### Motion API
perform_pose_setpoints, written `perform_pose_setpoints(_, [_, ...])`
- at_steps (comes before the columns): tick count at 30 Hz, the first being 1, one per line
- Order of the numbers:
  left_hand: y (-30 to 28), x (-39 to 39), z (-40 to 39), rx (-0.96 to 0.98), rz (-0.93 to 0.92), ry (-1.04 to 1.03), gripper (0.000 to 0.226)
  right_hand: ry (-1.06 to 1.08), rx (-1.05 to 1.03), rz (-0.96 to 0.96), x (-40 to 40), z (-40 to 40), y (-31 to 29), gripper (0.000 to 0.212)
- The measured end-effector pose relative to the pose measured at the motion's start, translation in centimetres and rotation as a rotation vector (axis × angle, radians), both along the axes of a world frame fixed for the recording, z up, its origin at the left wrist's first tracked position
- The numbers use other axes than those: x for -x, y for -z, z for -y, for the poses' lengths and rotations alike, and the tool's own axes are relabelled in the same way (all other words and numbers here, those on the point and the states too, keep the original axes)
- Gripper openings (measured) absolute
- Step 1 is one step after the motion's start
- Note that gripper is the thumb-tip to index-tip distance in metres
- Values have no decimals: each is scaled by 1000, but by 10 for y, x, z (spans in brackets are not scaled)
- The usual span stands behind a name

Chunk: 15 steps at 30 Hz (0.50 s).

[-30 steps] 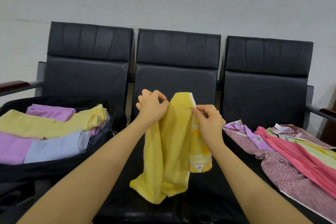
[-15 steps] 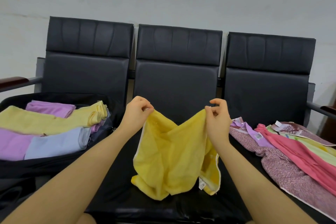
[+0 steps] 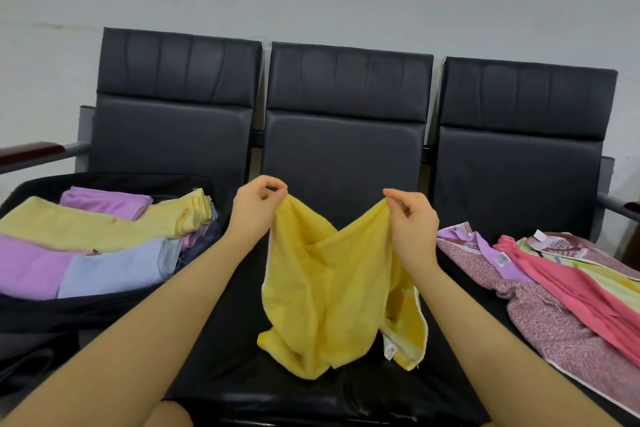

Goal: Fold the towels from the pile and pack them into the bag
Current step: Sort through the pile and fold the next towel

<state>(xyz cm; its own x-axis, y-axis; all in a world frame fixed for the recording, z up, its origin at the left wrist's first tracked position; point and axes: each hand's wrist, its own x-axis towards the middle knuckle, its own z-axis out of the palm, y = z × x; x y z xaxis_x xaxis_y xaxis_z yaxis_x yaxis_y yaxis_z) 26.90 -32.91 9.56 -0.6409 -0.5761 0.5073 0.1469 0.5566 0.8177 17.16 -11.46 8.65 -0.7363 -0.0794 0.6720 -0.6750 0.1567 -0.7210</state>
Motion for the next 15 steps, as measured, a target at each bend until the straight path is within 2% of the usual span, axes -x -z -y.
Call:
perform_pose_setpoints(3, [-25, -1, -5, -152, -111, 36, 15, 6, 52, 53, 6, 2, -23, 35])
perform_pose_setpoints(6, [-56, 3, -9, -66, -140, 24, 20, 4, 69, 51, 8, -1, -55, 43])
perform_pose_setpoints(9, [-87, 7, -7, -26, -173, -7, 21, 63, 83, -42, 7, -6, -87, 37])
perform_pose_setpoints(12, [-116, 9, -9, -71, -226, -25, 18, 122, 114, -95, 9, -14, -115, 25])
perform_pose_setpoints(15, [-134, 7, -11, -145, -243, -6, 32, 197, 141, -95, 14, -24, -136, 20])
